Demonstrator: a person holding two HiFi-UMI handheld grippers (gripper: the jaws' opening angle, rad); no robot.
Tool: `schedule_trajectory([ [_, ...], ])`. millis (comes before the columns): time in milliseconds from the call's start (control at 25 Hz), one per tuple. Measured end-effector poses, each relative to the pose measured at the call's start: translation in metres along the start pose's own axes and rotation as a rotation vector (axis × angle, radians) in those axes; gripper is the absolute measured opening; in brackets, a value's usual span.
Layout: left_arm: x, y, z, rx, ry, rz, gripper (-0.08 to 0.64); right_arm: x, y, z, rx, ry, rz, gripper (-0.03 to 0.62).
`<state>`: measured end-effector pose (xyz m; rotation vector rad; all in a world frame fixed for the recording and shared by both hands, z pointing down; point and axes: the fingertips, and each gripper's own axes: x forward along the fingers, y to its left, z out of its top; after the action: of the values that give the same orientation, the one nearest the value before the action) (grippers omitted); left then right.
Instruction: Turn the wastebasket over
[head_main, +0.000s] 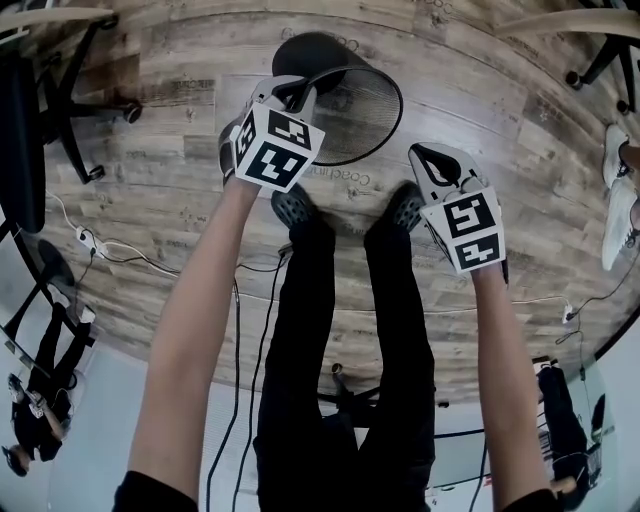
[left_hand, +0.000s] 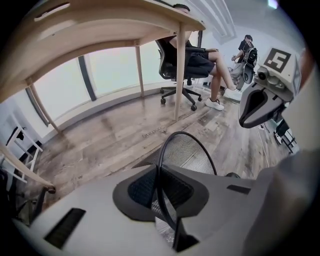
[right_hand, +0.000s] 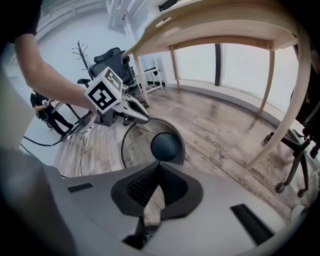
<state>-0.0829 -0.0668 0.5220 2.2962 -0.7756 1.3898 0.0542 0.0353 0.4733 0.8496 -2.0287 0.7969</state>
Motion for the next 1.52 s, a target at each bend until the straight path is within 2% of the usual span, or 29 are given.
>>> schedule_trajectory([
  [320, -0.006, -0.026, -0.009, 0.025, 0.001, -0.024, 0.04, -0.005, 0.007, -0.005, -0.005, 0.006, 0.003, 0.032],
  [1080, -0.01, -0.116, -0.057, -0.016, 0.026, -0.172, 0.044, 0.002, 0.016, -0.016, -0.002, 0.016, 0.003, 0.032],
  [1520, 0.007, -0.179, -0.096, 0.031, 0.092, -0.236, 0.052, 0.018, 0.017, -0.033, 0.026, 0.03, 0.006, 0.032],
])
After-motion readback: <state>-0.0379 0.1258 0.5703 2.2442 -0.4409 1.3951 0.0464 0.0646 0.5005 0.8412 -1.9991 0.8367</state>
